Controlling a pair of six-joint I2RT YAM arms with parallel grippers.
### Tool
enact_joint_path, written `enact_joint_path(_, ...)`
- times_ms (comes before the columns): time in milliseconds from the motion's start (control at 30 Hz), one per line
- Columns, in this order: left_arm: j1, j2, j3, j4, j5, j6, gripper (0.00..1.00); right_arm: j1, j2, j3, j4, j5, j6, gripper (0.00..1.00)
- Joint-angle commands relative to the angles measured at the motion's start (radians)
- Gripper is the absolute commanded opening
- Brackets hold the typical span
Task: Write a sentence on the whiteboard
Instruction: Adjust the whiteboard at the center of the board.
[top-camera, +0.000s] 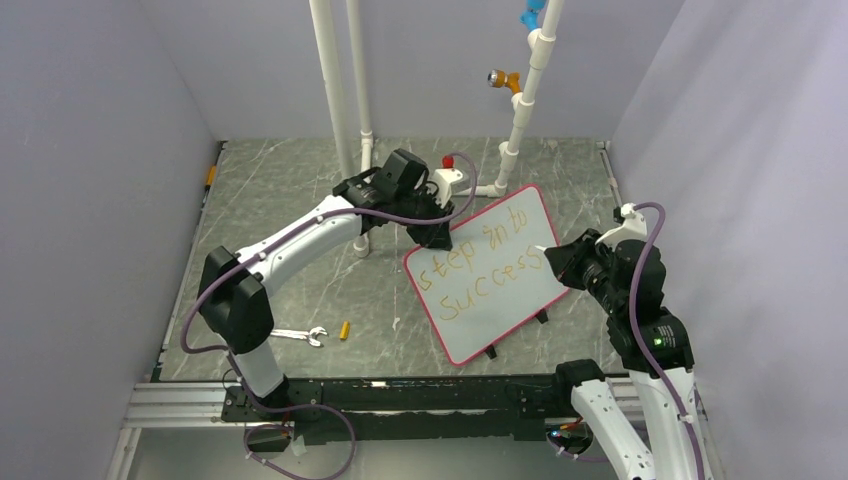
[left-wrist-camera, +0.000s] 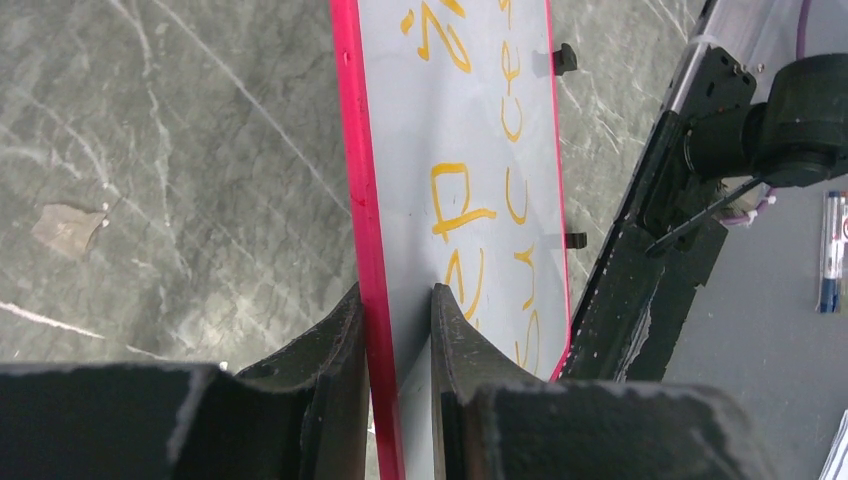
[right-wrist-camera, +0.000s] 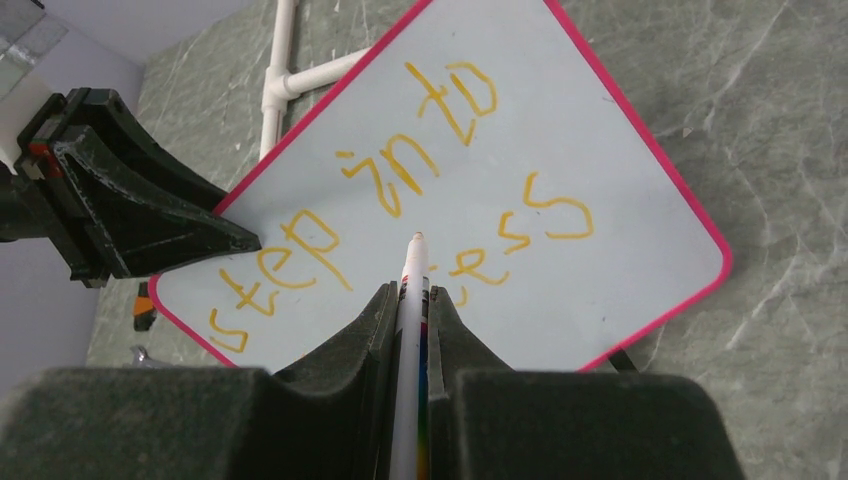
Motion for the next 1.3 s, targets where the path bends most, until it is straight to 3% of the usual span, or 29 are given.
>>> enact_joint_path(0,-0.065,0.049,0.011,-0.143,0.055,0.158,0.0,0.001,-0.015,0.033,0.014,0.033,0.007,0.0)
enact_joint_path(200,-0.083,0.082,0.034,-0.134,0.033,0.172,0.01,0.001,-0.018,0.033,0.019,0.043,0.006,0.0)
enact_joint_path(400,-0.082,0.097,0.042,-0.116,-0.025,0.177,0.17,0.001,-0.018,0.022,0.022,0.059,0.0,0.0)
enact_joint_path(867,-0.083,0.115,0.073,-0.118,-0.027,0.189,0.39,0.001,-0.008,0.0,0.031,0.057,-0.006,0.0)
enact_joint_path(1267,-0.084,0.105,0.097,-0.117,-0.023,0.171,0.47,0.002,-0.004,-0.012,0.035,0.049,-0.005,0.0)
